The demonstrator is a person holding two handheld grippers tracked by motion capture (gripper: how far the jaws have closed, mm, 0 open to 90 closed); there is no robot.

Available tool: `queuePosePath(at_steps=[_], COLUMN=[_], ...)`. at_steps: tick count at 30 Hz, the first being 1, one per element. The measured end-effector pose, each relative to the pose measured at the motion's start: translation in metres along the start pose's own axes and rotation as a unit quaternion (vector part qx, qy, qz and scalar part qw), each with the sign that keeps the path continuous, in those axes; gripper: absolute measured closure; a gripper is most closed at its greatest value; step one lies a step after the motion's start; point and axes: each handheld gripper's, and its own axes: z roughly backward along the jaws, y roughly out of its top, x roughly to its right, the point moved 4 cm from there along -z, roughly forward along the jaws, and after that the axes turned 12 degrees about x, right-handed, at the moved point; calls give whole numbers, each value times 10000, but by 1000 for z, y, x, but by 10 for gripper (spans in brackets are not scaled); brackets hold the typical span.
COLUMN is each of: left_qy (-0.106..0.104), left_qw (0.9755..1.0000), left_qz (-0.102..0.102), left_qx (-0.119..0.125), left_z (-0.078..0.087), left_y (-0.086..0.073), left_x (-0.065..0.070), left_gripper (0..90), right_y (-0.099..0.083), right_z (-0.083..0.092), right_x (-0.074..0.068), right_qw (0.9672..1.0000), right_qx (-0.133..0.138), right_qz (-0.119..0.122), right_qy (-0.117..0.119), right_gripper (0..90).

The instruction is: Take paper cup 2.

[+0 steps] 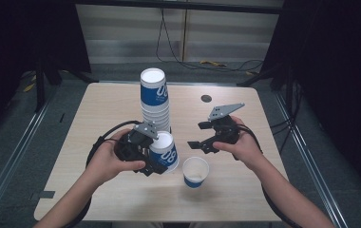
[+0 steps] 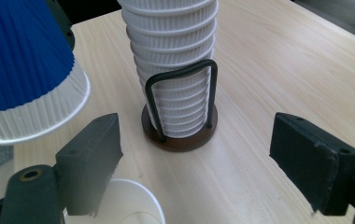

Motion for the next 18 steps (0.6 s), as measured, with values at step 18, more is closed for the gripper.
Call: queuePosePath(at_steps=[18], left_qy=[62], left_qw=[9997], left_qz=[-67], left_qx=[-221], left_z=[-23], left_y=[8], left_x=[0], left_gripper=[213], right_y=[-6], right_z=[9], right_x=[-1], right_qw=[9999], right_qx=[-127], right_qz=[54], right_qy=[41], right_gripper=[160])
